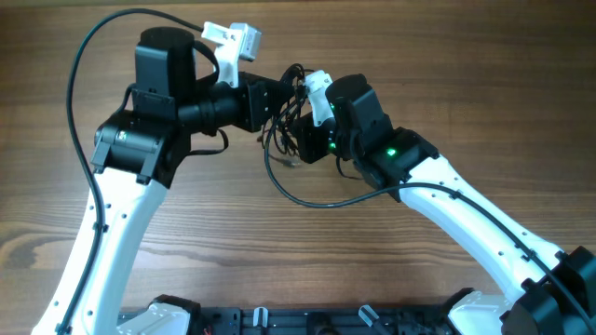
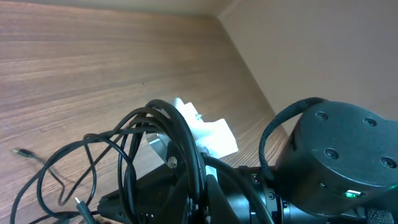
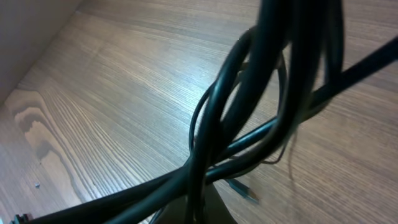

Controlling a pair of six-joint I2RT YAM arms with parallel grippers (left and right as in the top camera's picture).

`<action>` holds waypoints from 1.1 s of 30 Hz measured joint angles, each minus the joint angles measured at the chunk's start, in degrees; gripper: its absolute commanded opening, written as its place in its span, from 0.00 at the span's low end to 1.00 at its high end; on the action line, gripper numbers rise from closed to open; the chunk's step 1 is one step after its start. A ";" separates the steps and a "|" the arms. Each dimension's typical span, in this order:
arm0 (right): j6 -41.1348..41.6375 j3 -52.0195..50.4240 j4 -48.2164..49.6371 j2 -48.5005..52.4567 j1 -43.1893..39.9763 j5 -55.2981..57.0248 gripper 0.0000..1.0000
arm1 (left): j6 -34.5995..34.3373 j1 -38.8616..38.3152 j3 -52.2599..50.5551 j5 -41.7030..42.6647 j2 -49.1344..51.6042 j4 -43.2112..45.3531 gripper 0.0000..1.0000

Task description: Untangle cables

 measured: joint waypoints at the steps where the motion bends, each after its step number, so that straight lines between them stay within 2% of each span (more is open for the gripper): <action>1: 0.02 0.00 -0.44 0.00 0.00 0.00 0.04 | 0.00 0.00 0.00 -0.39 0.00 -0.22 0.04; 6: 0.22 0.00 -6.08 -3.06 0.00 3.17 0.04 | -0.04 0.00 0.00 -5.99 -0.07 -3.04 0.04; 12: 0.22 0.00 -14.69 -18.43 0.00 15.06 0.04 | -0.07 0.00 0.00 -12.76 -0.24 -5.64 0.04; 21: 0.22 -0.02 -15.89 -39.65 0.17 28.15 0.04 | -0.26 -0.24 0.00 -24.59 -0.57 -11.87 0.04; 26: 0.98 -0.02 -17.90 -42.86 0.28 34.82 0.04 | -0.44 -0.52 0.07 -31.56 -0.92 -15.34 0.04; 33: 2.56 -0.02 -21.64 -42.93 0.28 36.72 0.04 | -0.44 -0.52 0.11 -41.55 -0.94 -19.21 0.04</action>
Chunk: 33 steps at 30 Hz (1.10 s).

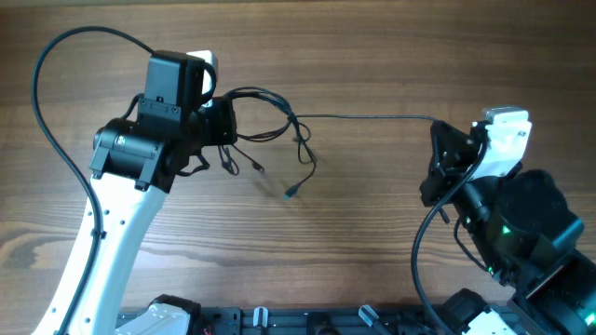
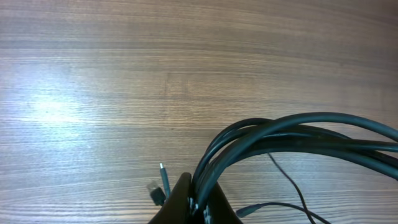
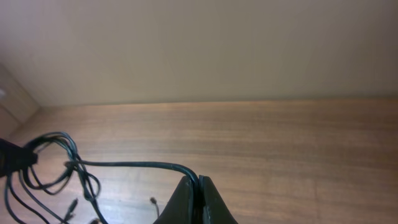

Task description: Untangle cables

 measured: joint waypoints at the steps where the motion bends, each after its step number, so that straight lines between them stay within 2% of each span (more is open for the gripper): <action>1: 0.17 0.00 -0.20 0.00 0.00 -0.09 0.04 | 0.00 0.00 0.00 -0.26 0.00 -0.15 0.04; 11: -0.48 0.00 1.51 3.06 -0.02 -13.00 0.04 | 0.02 -0.02 0.00 8.63 0.00 0.48 0.06; 16: -0.50 0.00 3.91 5.46 -0.02 -18.69 0.04 | 0.52 -4.09 0.00 10.78 0.02 0.48 0.06; 24: -1.99 0.00 15.28 8.94 -0.07 -25.53 0.04 | 0.92 -10.32 0.00 11.63 0.02 0.50 0.06; 29: -2.03 0.00 18.21 12.85 -0.07 -26.86 0.04 | 0.94 -12.76 0.00 11.78 0.02 0.52 0.06; 33: -2.38 0.00 21.75 16.72 -0.07 -27.08 0.04 | 2.69 -15.32 0.00 15.58 0.02 1.18 0.05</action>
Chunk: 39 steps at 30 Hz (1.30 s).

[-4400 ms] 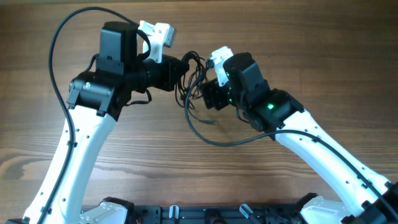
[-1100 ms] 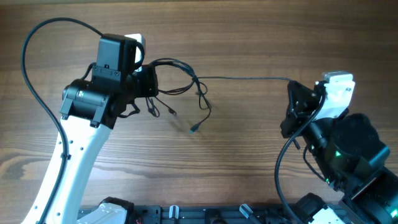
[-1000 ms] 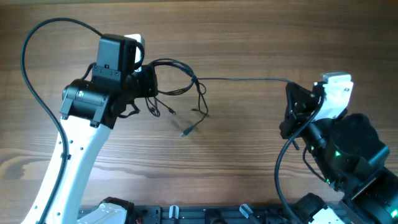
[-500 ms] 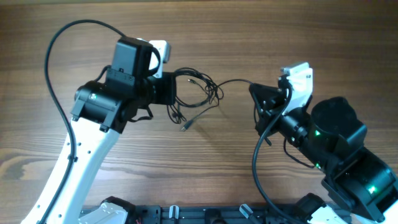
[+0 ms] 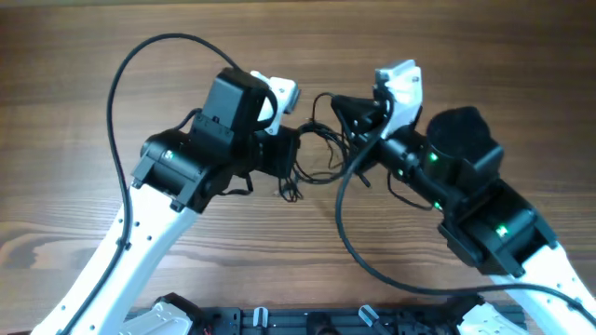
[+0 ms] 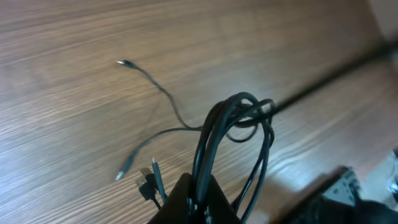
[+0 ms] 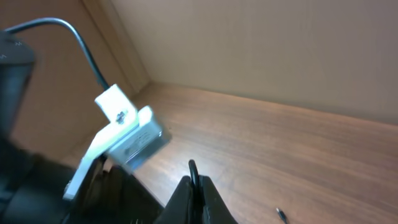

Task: Untangle cables
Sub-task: 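Bring the right gripper back to the bundle and grasp another strand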

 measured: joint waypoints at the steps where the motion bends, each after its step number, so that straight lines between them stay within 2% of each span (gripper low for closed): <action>1: -0.33 0.00 1.33 0.66 0.00 0.00 0.04 | 0.28 -0.35 0.00 0.79 0.00 0.09 0.05; 5: -0.94 0.00 2.62 2.19 0.00 0.00 0.04 | 0.83 -1.42 0.00 2.51 0.00 0.26 0.05; 12: -1.16 0.00 -2.62 6.08 -0.02 0.00 0.04 | 0.85 -1.40 0.00 2.73 -0.02 3.04 0.04; 24: -3.54 0.00 -8.13 6.75 -0.07 0.02 0.04 | 0.85 6.49 0.00 2.75 -2.89 4.20 0.06; 36: -4.22 0.00 -11.39 10.82 -0.07 -5.01 0.05 | 0.85 6.93 0.00 2.93 -2.91 6.34 0.06; 37: -4.22 0.00 -11.41 10.88 -0.07 -5.38 0.29 | 0.85 6.93 0.00 2.93 -2.91 6.36 0.06; 38: -4.22 0.00 -11.41 10.91 -0.07 -5.64 0.47 | 0.85 6.93 0.00 2.93 -2.91 6.38 0.06; 39: -4.26 0.00 -11.41 10.91 -0.07 -5.84 0.72 | 0.85 6.93 0.00 2.93 -2.91 6.38 0.06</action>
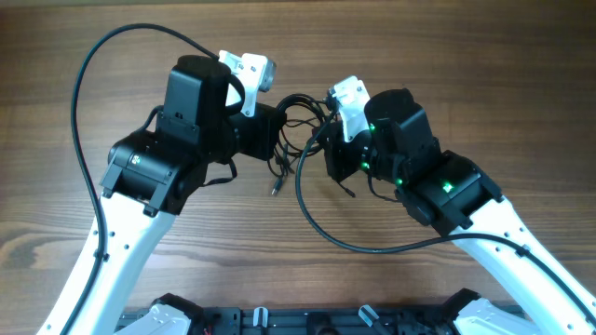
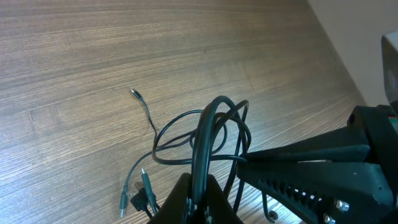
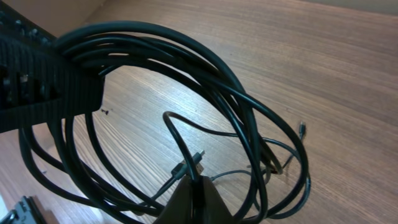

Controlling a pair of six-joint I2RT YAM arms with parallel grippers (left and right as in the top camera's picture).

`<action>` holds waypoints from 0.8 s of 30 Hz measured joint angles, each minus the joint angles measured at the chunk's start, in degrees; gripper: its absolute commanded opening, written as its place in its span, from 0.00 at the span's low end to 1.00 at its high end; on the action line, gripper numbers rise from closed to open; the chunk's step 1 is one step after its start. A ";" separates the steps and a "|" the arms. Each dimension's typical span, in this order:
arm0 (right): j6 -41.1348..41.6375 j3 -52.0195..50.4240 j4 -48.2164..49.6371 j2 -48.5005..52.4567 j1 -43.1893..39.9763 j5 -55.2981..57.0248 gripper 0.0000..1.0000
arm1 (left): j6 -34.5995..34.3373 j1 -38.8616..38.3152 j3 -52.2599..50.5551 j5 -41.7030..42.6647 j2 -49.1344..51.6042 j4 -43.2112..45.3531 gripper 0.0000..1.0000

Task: Untangle cables
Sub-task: 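Bring the right gripper back to the bundle and grasp another strand, then pull the right gripper rightward, drawing a thin cable out of the bundle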

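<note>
A tangle of black cables (image 1: 300, 113) hangs in loose loops between my two grippers, above the middle of the table. My left gripper (image 2: 198, 186) is shut on several strands of the bundle (image 2: 208, 124), and small plugs (image 2: 140, 194) dangle beside it. My right gripper (image 3: 196, 183) is shut on one thin strand that rises in front of the wide coil (image 3: 186, 56). Overhead, the left gripper (image 1: 273, 130) and right gripper (image 1: 330, 154) stand close together, the right a little nearer the front.
Wooden table (image 1: 484, 65) all round. A thin cable end with a plug (image 2: 134, 93) lies on the wood. The right arm's black lead (image 1: 354, 246) loops low over the table's front. The left arm's lead (image 1: 84, 65) arcs at the left.
Both grippers stay shut on cable and close together. The left gripper has moved left and farther back. The right gripper has moved nearer the front, and the loops between them hang wider.
At first both grippers were together at the tangle. Then they stood far apart, left and right, with one strand stretched between them. After that they were together again at mid-table, where they remain with the bundle looped between them.
</note>
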 measured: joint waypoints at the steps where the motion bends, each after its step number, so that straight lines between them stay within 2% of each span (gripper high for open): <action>1: 0.00 0.00 0.00 0.00 0.00 -0.20 0.92 | 0.00 0.00 0.00 0.00 0.00 0.02 0.06; 2: -0.11 0.00 0.00 0.00 0.00 -0.37 1.00 | 0.00 0.00 0.00 0.00 0.00 0.04 0.06; 12: -1.01 0.00 -2.08 0.00 0.02 -0.70 1.00 | 0.63 0.00 0.00 0.24 0.00 -0.46 0.04; 16: 1.73 0.00 -6.80 0.00 0.02 13.73 1.00 | 2.69 0.00 0.00 1.49 -0.02 -2.51 0.04; 17: 5.33 0.00 -8.04 0.00 -0.11 23.71 1.00 | 3.41 0.00 0.00 1.68 -0.04 -2.95 0.04; 21: 9.90 0.00 -6.25 0.00 -0.44 28.65 1.00 | 4.22 0.00 0.00 2.14 -0.04 -2.86 0.04; 24: 17.53 0.07 -11.58 0.00 -0.42 31.08 1.00 | 4.81 -0.07 0.00 2.56 -0.04 -2.60 0.04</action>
